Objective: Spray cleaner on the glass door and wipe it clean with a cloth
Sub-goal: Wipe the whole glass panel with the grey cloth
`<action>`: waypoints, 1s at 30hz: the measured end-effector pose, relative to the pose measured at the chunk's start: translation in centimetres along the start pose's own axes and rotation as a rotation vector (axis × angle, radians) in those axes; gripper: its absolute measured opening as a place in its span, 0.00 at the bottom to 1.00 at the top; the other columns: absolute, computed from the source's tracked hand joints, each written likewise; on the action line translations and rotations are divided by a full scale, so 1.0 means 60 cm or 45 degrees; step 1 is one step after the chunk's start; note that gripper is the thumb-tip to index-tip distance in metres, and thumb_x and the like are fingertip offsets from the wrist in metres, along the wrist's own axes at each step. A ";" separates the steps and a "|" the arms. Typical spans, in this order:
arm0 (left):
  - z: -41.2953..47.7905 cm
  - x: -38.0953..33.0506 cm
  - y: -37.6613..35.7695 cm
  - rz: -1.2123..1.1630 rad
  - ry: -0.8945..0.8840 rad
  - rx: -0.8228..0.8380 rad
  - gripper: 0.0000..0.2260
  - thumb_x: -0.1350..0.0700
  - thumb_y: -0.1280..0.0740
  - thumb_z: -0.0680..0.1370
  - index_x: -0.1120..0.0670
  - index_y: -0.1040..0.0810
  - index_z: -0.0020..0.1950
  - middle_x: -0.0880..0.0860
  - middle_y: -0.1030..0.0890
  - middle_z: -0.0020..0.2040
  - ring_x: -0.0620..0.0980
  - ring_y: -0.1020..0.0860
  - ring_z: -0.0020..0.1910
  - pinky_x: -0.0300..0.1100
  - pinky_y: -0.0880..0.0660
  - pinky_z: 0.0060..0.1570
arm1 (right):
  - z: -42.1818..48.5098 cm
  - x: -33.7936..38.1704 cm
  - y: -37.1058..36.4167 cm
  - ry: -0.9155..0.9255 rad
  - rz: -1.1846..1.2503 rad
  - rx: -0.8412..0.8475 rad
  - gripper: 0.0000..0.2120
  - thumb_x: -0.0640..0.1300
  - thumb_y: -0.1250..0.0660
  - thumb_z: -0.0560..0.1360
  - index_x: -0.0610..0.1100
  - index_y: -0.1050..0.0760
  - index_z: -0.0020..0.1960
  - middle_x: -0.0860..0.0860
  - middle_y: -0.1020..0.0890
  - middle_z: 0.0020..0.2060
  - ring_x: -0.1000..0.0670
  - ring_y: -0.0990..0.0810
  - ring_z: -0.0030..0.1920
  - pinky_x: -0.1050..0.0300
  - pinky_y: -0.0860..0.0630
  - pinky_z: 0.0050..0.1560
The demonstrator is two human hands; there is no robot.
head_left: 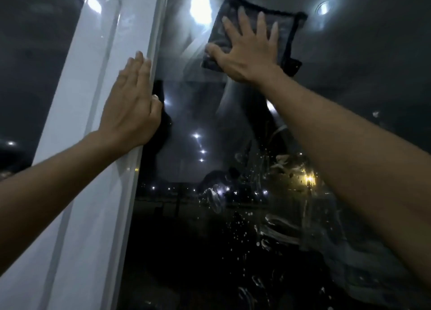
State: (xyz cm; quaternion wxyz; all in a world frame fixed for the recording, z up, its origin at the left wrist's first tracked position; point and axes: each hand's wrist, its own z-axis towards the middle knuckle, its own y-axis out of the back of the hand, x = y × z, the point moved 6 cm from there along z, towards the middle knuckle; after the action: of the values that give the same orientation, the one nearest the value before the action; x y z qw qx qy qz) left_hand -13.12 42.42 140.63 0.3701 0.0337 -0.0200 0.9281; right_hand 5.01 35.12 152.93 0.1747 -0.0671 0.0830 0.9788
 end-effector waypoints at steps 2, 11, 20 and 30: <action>0.001 0.002 -0.001 0.008 -0.006 -0.005 0.30 0.54 0.50 0.76 0.62 0.50 0.77 0.60 0.51 0.78 0.55 0.52 0.77 0.42 0.58 0.73 | -0.040 0.046 -0.006 0.148 -0.014 0.013 0.35 0.69 0.52 0.77 0.56 0.51 0.79 0.50 0.54 0.79 0.39 0.57 0.78 0.35 0.61 0.74; 0.000 0.008 0.001 0.010 -0.017 -0.031 0.27 0.60 0.50 0.77 0.62 0.49 0.77 0.61 0.49 0.78 0.56 0.51 0.77 0.46 0.54 0.75 | -0.044 0.061 -0.008 0.466 -0.097 0.079 0.32 0.65 0.49 0.77 0.58 0.50 0.78 0.53 0.52 0.79 0.44 0.55 0.79 0.38 0.53 0.74; 0.003 0.015 0.001 -0.015 -0.013 -0.070 0.25 0.59 0.49 0.80 0.62 0.47 0.77 0.61 0.46 0.77 0.56 0.49 0.77 0.45 0.54 0.75 | -0.120 0.141 -0.033 0.640 -0.084 0.047 0.31 0.67 0.53 0.79 0.58 0.51 0.78 0.52 0.52 0.79 0.43 0.56 0.78 0.40 0.59 0.76; -0.002 0.014 0.003 -0.014 0.018 -0.088 0.26 0.66 0.47 0.78 0.63 0.47 0.77 0.60 0.47 0.78 0.55 0.50 0.77 0.44 0.54 0.75 | -0.033 -0.172 0.022 -0.406 0.011 -0.051 0.35 0.67 0.54 0.78 0.53 0.53 0.80 0.47 0.54 0.79 0.38 0.57 0.78 0.34 0.61 0.74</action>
State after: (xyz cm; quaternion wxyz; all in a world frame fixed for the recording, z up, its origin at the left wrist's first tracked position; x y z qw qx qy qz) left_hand -13.85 42.85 140.60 0.3764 0.0147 -0.0492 0.9250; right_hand 14.32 30.11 152.81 0.1803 0.0860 0.0348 0.9792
